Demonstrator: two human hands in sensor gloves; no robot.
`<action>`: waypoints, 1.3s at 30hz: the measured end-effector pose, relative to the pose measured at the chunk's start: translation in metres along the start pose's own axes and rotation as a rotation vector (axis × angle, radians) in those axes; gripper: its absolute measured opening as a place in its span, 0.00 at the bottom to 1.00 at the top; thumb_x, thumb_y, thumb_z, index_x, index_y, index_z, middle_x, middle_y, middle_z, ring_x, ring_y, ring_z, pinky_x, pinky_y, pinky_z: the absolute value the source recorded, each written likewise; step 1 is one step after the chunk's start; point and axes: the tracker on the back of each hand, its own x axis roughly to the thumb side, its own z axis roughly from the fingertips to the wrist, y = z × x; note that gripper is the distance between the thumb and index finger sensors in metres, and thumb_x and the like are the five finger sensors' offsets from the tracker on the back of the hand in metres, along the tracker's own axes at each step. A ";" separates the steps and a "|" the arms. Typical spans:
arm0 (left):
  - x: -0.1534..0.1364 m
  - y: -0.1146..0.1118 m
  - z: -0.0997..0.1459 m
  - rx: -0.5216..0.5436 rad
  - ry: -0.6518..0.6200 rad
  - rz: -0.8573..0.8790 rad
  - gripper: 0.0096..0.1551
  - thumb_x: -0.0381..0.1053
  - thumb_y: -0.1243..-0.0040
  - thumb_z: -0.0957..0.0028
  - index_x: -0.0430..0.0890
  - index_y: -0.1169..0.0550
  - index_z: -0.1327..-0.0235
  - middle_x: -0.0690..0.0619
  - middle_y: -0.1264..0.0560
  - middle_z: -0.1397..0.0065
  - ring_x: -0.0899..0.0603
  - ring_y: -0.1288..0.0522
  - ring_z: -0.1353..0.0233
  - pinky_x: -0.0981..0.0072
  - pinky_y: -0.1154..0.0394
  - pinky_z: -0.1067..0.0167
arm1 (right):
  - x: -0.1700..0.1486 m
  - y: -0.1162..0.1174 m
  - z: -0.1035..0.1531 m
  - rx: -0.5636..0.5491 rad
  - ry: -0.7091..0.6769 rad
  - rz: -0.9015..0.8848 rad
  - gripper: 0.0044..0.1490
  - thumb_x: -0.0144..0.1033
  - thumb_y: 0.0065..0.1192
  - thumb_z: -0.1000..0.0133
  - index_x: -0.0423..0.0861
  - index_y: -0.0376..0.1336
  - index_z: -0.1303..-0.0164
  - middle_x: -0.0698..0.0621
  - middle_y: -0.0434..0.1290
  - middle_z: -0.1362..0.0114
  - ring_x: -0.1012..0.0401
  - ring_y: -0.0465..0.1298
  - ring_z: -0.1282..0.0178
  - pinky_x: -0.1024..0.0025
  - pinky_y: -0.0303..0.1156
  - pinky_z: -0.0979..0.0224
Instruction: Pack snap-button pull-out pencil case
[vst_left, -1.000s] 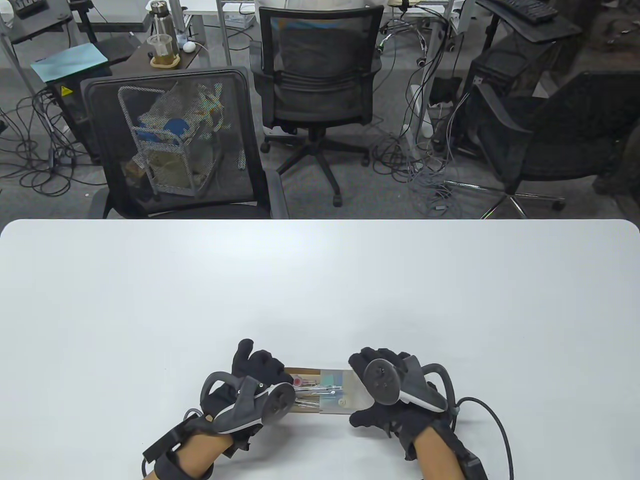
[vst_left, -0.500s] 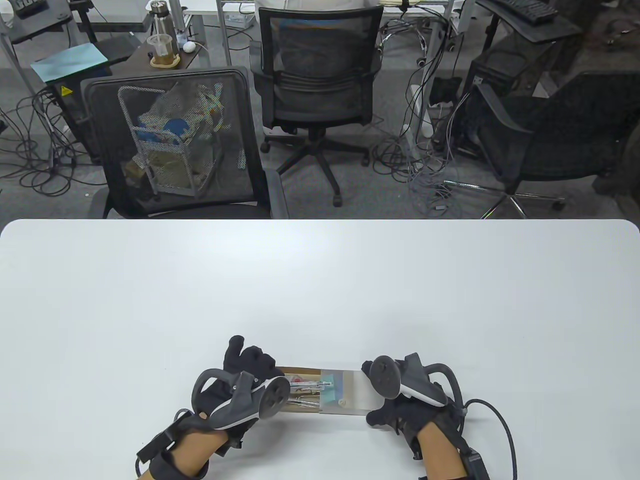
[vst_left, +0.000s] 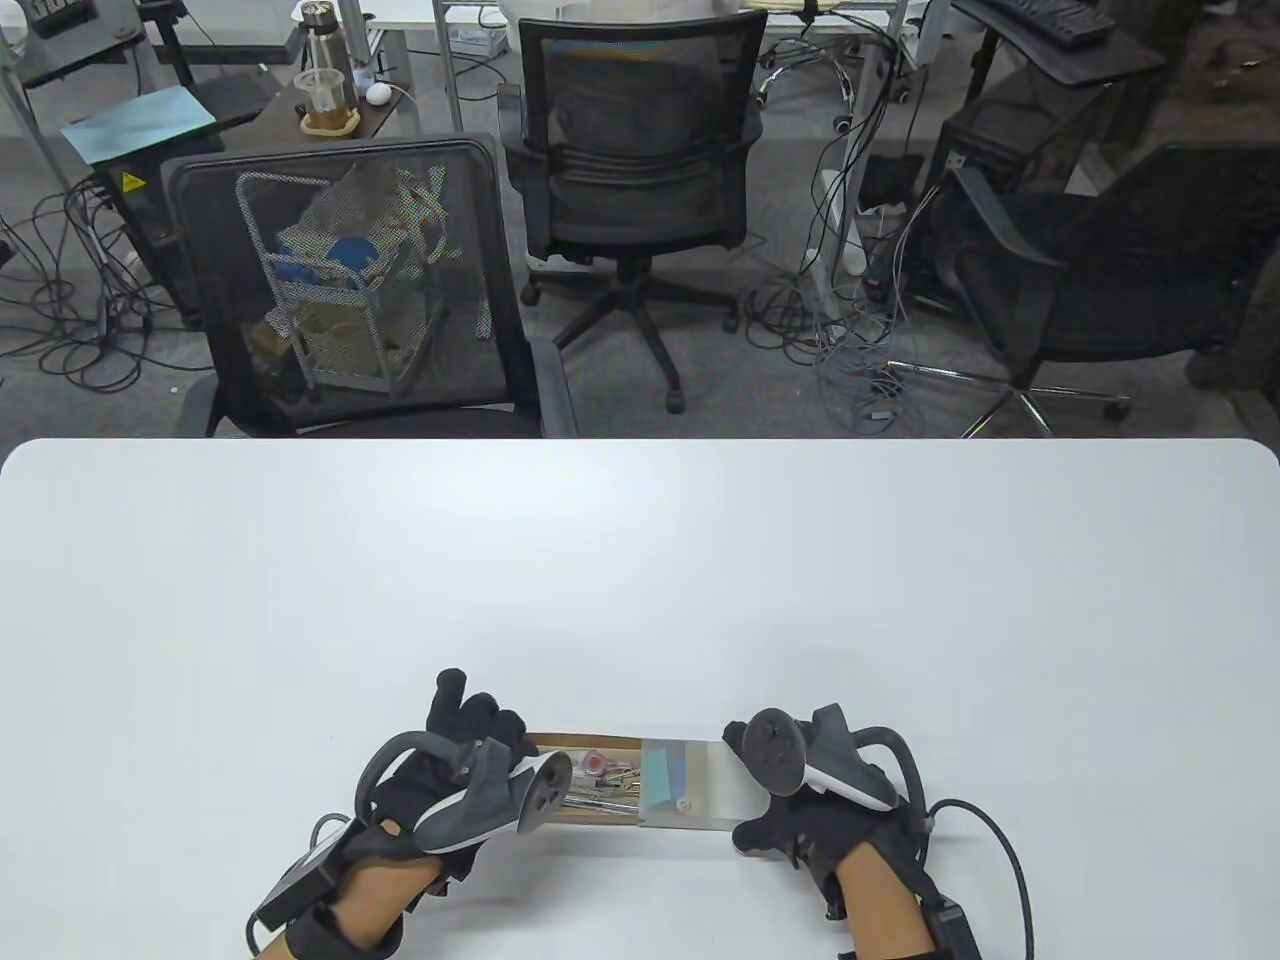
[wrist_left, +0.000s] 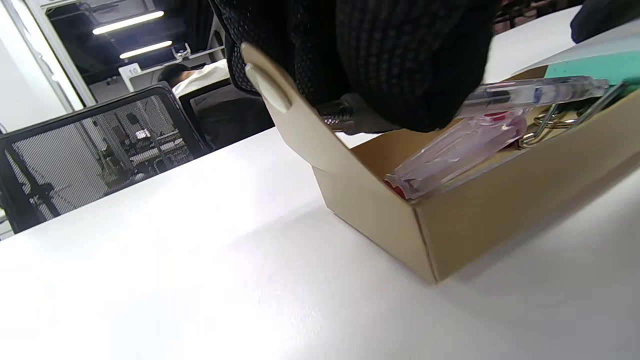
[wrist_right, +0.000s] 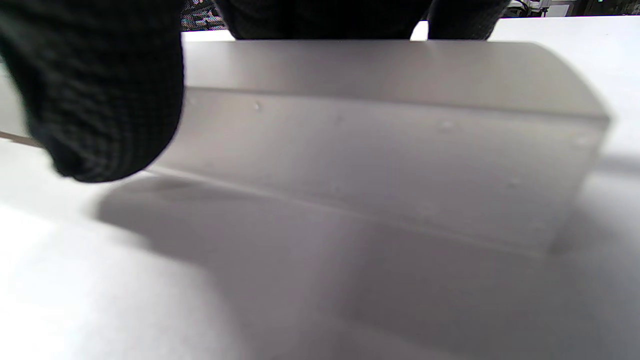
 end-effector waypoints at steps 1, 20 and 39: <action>0.002 0.001 -0.001 -0.001 -0.007 -0.007 0.24 0.54 0.28 0.63 0.62 0.15 0.51 0.66 0.21 0.34 0.49 0.26 0.23 0.35 0.49 0.17 | 0.000 0.000 0.000 0.000 0.000 0.001 0.63 0.62 0.76 0.66 0.60 0.50 0.21 0.56 0.59 0.15 0.51 0.63 0.17 0.41 0.56 0.17; 0.022 -0.010 -0.015 -0.033 -0.042 -0.054 0.23 0.56 0.26 0.65 0.64 0.12 0.52 0.67 0.19 0.35 0.50 0.23 0.26 0.36 0.46 0.18 | 0.000 0.000 0.000 0.009 -0.001 -0.005 0.63 0.62 0.76 0.65 0.60 0.49 0.21 0.56 0.58 0.14 0.50 0.62 0.17 0.41 0.55 0.17; -0.084 -0.062 0.013 -0.116 0.362 0.705 0.25 0.55 0.39 0.55 0.59 0.17 0.43 0.59 0.21 0.35 0.46 0.19 0.36 0.42 0.34 0.26 | 0.000 0.001 -0.001 0.013 0.001 -0.005 0.63 0.62 0.75 0.65 0.61 0.48 0.21 0.56 0.58 0.15 0.51 0.62 0.17 0.41 0.55 0.17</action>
